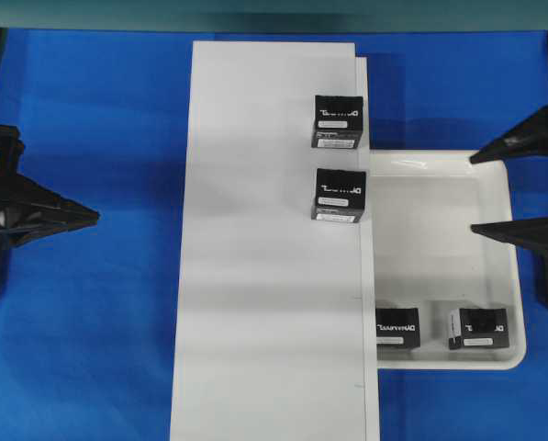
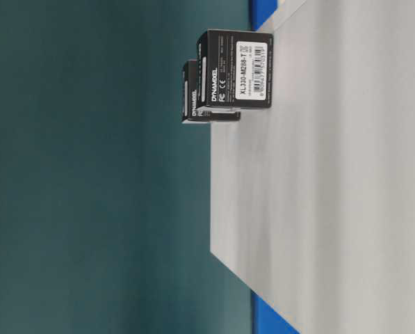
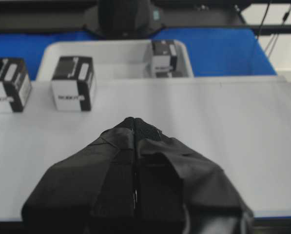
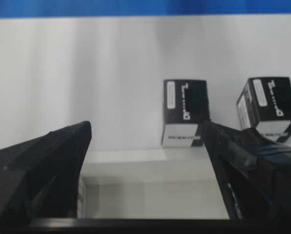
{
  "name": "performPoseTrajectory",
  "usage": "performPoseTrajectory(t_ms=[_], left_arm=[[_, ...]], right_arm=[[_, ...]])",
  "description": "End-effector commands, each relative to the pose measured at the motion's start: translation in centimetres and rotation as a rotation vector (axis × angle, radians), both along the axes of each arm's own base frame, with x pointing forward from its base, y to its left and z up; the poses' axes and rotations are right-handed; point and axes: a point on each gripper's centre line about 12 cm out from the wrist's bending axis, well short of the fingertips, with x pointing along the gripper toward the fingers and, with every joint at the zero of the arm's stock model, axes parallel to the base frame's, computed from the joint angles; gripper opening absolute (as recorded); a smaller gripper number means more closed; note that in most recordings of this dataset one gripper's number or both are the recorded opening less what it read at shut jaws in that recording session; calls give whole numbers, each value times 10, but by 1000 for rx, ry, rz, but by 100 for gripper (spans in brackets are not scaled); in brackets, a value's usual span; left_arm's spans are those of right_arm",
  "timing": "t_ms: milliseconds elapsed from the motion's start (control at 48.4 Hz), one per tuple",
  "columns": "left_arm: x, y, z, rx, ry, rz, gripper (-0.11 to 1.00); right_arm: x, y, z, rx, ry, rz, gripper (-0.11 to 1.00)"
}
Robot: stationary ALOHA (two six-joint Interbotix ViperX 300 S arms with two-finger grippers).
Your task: Place the box from the white plastic tray onto the white base.
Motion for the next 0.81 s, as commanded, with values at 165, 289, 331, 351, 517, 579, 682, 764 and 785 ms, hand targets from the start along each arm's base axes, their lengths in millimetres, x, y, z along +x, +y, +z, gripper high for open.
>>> performPoseTrajectory(t_ms=[165, 289, 331, 351, 517, 579, 682, 764, 785], left_arm=[[-4, -4, 20, 1, -71, -22, -7], [-5, -6, 20, -7, -72, -32, -7], [-5, -7, 20, -8, -73, -35, -7], [-5, -7, 20, -7, -72, -35, -7], [-5, -7, 22, -2, -92, -38, -7], [-5, -7, 24, 1, -101, -38, -7], [-4, -7, 23, 1, -101, -38, -7], [-4, -7, 23, 1, -98, -38, -7], [-4, -7, 23, 1, -98, -38, -7]], right_arm=[[-20, 2, 3, 0, -77, 4, 98], [-26, 3, 4, -1, -97, 4, 98], [-27, 3, 4, -2, -101, 4, 98], [-28, 3, 4, -2, -104, 4, 98], [-28, 3, 4, -2, -104, 4, 98], [-28, 3, 4, -2, -103, 4, 98], [-28, 3, 4, -2, -103, 4, 98], [-28, 3, 3, 0, -101, 4, 98], [-28, 3, 4, 0, -104, 4, 98]])
